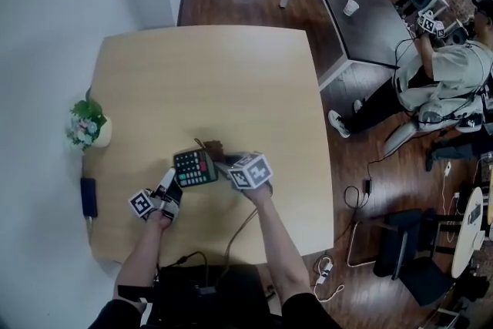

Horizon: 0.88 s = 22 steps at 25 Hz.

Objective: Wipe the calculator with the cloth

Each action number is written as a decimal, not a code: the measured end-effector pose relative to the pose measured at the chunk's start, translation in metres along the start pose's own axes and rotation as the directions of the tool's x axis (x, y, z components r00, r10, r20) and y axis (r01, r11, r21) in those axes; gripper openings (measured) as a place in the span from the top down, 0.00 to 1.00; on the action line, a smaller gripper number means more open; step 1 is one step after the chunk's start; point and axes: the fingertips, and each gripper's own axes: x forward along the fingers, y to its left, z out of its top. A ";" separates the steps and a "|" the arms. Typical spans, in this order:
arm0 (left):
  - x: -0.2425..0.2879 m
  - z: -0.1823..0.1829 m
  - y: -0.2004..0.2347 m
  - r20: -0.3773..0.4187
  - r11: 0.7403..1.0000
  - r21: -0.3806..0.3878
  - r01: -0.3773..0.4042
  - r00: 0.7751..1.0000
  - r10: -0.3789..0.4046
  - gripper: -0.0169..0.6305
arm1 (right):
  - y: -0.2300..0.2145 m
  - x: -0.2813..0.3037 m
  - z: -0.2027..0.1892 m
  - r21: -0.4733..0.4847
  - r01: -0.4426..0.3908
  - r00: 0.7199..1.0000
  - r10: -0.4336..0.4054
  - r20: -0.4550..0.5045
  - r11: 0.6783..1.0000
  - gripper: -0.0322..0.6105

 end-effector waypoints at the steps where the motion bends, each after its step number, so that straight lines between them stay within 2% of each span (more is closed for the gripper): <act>1: -0.001 0.001 0.000 0.006 1.000 0.001 0.002 1.000 -0.002 0.97 | 0.006 -0.004 -0.011 0.026 -0.001 1.000 0.001 0.004 1.000 0.85; 4: -0.001 0.001 -0.001 0.018 1.000 0.000 0.009 1.000 -0.009 0.97 | 0.032 -0.014 -0.051 0.123 -0.045 0.999 0.048 -0.022 0.991 0.85; 6: -0.002 0.001 -0.001 0.016 1.000 -0.001 0.011 1.000 -0.011 0.97 | 0.044 -0.023 -0.072 0.152 -0.062 0.996 0.072 -0.058 0.986 0.85; 8: -0.003 0.002 -0.001 0.015 1.000 -0.002 0.019 1.000 -0.019 0.97 | 0.034 -0.031 -0.060 0.135 -0.019 0.999 0.023 -0.024 0.991 0.85; 11: -0.004 0.006 0.000 0.026 1.000 -0.007 0.030 0.999 -0.030 0.97 | -0.006 -0.029 0.006 0.059 0.085 0.991 -0.091 0.102 0.995 0.85; 13: -0.004 0.006 0.001 0.032 0.999 -0.011 0.031 0.999 -0.031 0.97 | -0.022 -0.012 0.042 -0.007 0.099 0.987 -0.098 0.130 0.995 0.85; 14: -0.004 0.005 0.001 0.034 0.999 -0.012 0.030 0.999 -0.029 0.97 | -0.026 -0.001 0.050 -0.042 0.090 0.990 -0.084 0.114 0.995 0.85; 18: -0.002 -0.003 0.000 0.035 1.000 -0.010 0.020 0.999 -0.020 0.97 | -0.015 0.016 0.028 -0.127 0.039 0.999 -0.041 -0.008 0.991 0.85; 22: -0.002 0.001 -0.001 0.037 1.000 0.001 0.021 0.999 -0.021 0.97 | 0.016 -0.007 -0.010 -0.036 0.028 0.999 -0.027 0.036 0.999 0.85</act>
